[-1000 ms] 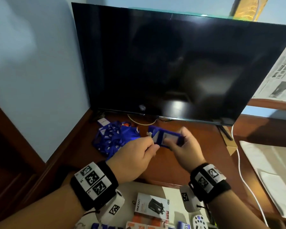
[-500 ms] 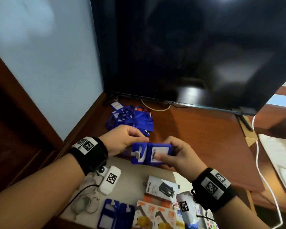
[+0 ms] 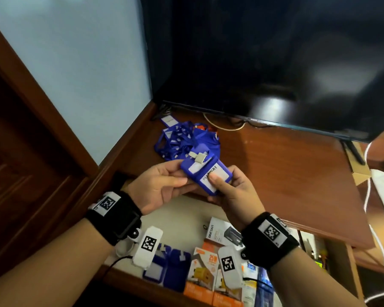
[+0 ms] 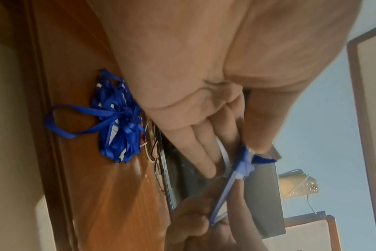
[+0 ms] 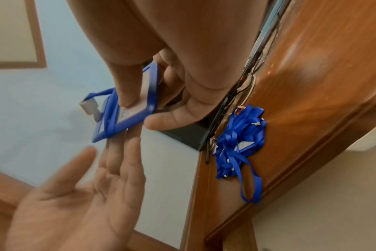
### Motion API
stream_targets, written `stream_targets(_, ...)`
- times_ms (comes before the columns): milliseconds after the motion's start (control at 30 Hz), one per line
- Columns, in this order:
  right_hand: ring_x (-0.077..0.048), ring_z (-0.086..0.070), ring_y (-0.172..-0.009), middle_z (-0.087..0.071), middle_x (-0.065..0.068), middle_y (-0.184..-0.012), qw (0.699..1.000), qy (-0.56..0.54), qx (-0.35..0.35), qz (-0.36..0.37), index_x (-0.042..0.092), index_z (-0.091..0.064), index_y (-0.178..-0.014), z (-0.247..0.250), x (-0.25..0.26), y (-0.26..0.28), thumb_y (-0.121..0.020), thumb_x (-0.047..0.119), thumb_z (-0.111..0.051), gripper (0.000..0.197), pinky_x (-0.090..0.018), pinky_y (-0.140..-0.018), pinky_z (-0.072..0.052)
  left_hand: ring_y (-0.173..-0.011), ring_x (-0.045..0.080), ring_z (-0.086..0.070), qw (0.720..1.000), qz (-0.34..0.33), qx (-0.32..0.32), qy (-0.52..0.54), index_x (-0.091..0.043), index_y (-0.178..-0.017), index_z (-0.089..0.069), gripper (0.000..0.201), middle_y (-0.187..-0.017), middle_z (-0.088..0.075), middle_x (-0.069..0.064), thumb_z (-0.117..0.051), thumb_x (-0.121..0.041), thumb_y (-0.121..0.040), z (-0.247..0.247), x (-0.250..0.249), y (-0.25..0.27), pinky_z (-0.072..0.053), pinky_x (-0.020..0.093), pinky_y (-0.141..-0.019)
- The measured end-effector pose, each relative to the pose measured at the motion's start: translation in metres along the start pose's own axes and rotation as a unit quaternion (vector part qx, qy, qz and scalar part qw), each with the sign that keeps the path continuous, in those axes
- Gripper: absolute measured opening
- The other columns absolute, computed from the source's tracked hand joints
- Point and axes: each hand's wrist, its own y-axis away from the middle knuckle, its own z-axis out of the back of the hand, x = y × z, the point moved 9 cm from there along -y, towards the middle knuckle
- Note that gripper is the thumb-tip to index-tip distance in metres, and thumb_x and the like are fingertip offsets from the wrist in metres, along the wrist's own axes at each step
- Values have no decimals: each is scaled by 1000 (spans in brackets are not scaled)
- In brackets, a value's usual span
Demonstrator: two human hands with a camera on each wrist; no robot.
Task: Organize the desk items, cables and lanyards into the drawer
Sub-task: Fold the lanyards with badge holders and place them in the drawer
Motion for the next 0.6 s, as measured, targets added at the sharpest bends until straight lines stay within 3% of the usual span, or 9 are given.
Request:
stream_targets(67, -19, -69, -74, -72, -7, -87, 1000, 31, -3, -4, 20, -58, -81, -6, -6, -1, -88, 13, -76, 21, -28, -57, -55, -129, 30, -64, 999, -1, 2, -35, -1, -139, -57, 44, -139, -65, 21, -53, 1, -96, 3, -5, 7, -55, 37, -105)
stream_targets(133, -20, -67, -69, -73, -9, -84, 994, 104, 3, -22, 14, -66, -88, -13, -17, -1, -93, 17, -74, 10, -29, -58, -56, -118, 24, -70, 988, -22, -68, -138, -2, -130, -65, 33, -127, -72, 16, -64, -7, -97, 18, -11, 10, -58, 32, -98)
stream_targets(200, -18, -65, -64, -75, -6, -79, 970, 236, 35, -40, 13, -72, -92, -19, -34, 1, -97, 29, -71, 16, -30, -59, -55, -110, 20, -74, 962, -27, -108, -249, -4, -122, -70, 27, -116, -78, 11, -68, -6, -95, 32, -14, 12, -59, 29, -95)
stream_targets(300, -5, -63, -65, -73, 9, -79, 868, 486, 95, -41, 27, -72, -87, -21, -61, 4, -97, 48, -64, 25, -24, -65, -53, -101, 10, -75, 917, 43, -78, -388, -7, -114, -74, 19, -104, -81, 3, -73, -7, -94, 55, 3, 13, -58, 21, -87)
stream_targets(367, -2, -58, -73, -69, 14, -91, 797, 590, 113, -67, 32, -69, -103, -11, -75, 8, -97, 51, -62, 21, -7, -58, -40, -92, -2, -74, 878, 102, -53, -465, -13, -104, -76, 12, -94, -81, -4, -76, -10, -93, 76, 26, 15, -53, 13, -78)
stream_targets(400, -3, -57, -77, -69, 14, -98, 774, 615, 117, -88, 33, -67, -112, -5, -81, 10, -97, 52, -61, 25, -5, -54, -36, -88, -3, -73, 858, 127, -51, -494, -16, -101, -75, 10, -91, -80, -6, -77, -12, -92, 88, 38, 17, -53, 13, -74)
stream_targets(467, -5, -61, -83, -71, 9, -106, 769, 620, 113, -111, 28, -67, -120, 9, -89, 14, -96, 51, -62, 33, -5, -55, -32, -89, 9, -75, 830, 171, -57, -527, -15, -103, -74, 11, -92, -80, 0, -77, -18, -93, 114, 69, 19, -58, 26, -76)
stream_targets(533, -8, -64, -85, -73, 5, -103, 781, 607, 93, -110, 25, -69, -121, 21, -90, 14, -96, 47, -65, 33, -10, -62, -38, -87, 23, -74, 801, 204, -50, -561, -14, -105, -73, 17, -91, -79, 4, -76, -26, -93, 133, 99, 17, -58, 36, -78)
stream_targets(600, -9, -65, -83, -71, 5, -96, 789, 598, 78, -116, 22, -71, -117, 35, -91, 14, -96, 44, -66, 31, -13, -67, -44, -90, 26, -75, 790, 227, -56, -566, -14, -105, -71, 21, -93, -79, 7, -74, -31, -92, 148, 123, 11, -62, 43, -83)
